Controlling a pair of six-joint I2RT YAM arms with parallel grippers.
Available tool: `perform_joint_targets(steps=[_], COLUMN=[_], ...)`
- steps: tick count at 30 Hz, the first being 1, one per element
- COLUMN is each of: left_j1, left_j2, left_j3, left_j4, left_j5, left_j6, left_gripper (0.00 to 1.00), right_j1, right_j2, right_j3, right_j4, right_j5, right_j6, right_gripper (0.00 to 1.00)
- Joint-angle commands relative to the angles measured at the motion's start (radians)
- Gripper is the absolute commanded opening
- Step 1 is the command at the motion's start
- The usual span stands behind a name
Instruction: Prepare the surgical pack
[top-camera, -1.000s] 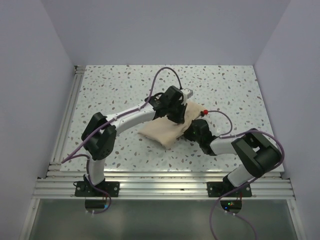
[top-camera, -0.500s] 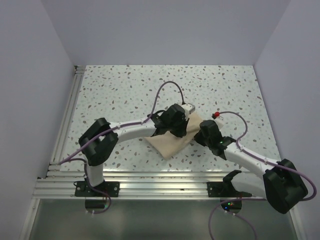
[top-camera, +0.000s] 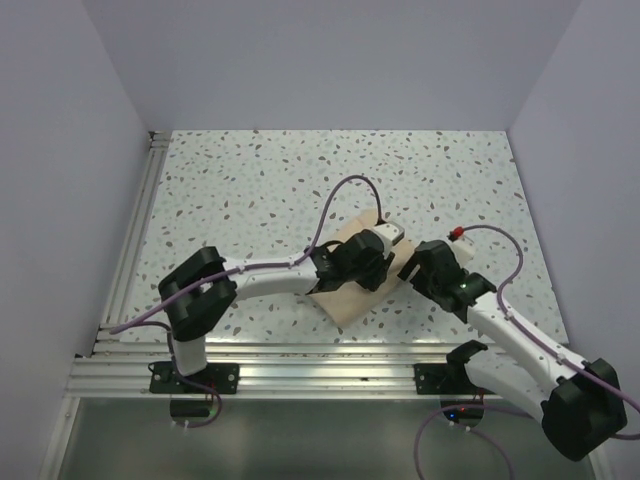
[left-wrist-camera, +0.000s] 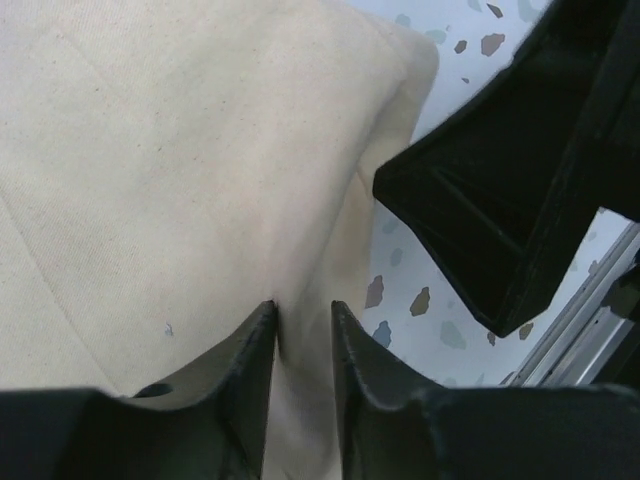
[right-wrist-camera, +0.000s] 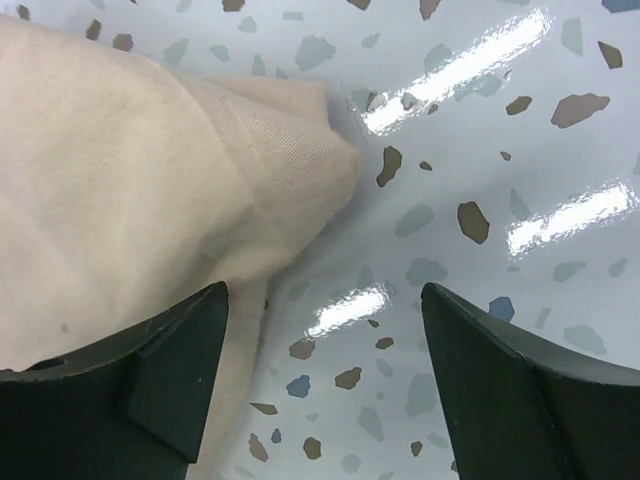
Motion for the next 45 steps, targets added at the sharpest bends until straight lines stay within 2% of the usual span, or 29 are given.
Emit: perform_joint_targets(steps=[1,7,12,15,18,22,28,32,35,45], left_j1=[-0.029,-0.069,-0.103,-0.103,-0.114,-0.153,-0.177,-0.184,-0.195,-0.272], left_j2=[-0.077,-0.152,-0.228,-0.248,-0.243,-0.183,-0.125,-0.094,-0.085,-0.042], left_j3=[-0.004,-0.024,-0.067,-0.107,-0.141,-0.13,-0.11,-0.107,-0.106,-0.101], left_j4=[0.045,0.001,-0.07,-0.082,-0.065,-0.056,-0.033,-0.044,-0.05,-0.123], left_j5=[-0.024,-0.084,-0.185,-0.23,-0.276,-0.405,-0.428,-0.416,-0.413,-0.491], left_j6=[0.015,0.051,0.123,0.153,0.181,0.233,0.268,0.262,0.255,0.209], left_gripper=[0.41,0.53,0.67,0.7,0.85,0.86,0.79,0.8,0.8,0.75], right_j1=[-0.003,-0.005,-0.006,-0.005,-0.005,-0.017,-0.06,-0.08,-0.091,-0.18], right_j2=[-0.042,-0.073,0.008,0.074,0.135,0.159,0.183,0.217,0.234,0.281], right_j3=[0.083,0.117,0.123,0.126,0.129,0.074,0.0,-0.001,0.008,0.052], right_j4=[-0.067,-0.056,0.039,0.108,0.163,0.286,0.433,0.447,0.455,0.478], right_j5=[0.067,0.05,-0.016,-0.033,-0.03,-0.043,-0.079,-0.1,-0.097,-0.154], right_j6=[0.032,0.04,0.067,0.075,0.064,0.02,-0.026,-0.046,-0.075,-0.212], right_gripper=[0.82,0.86,0.9,0.89,0.86,0.84,0.79,0.78,0.74,0.69])
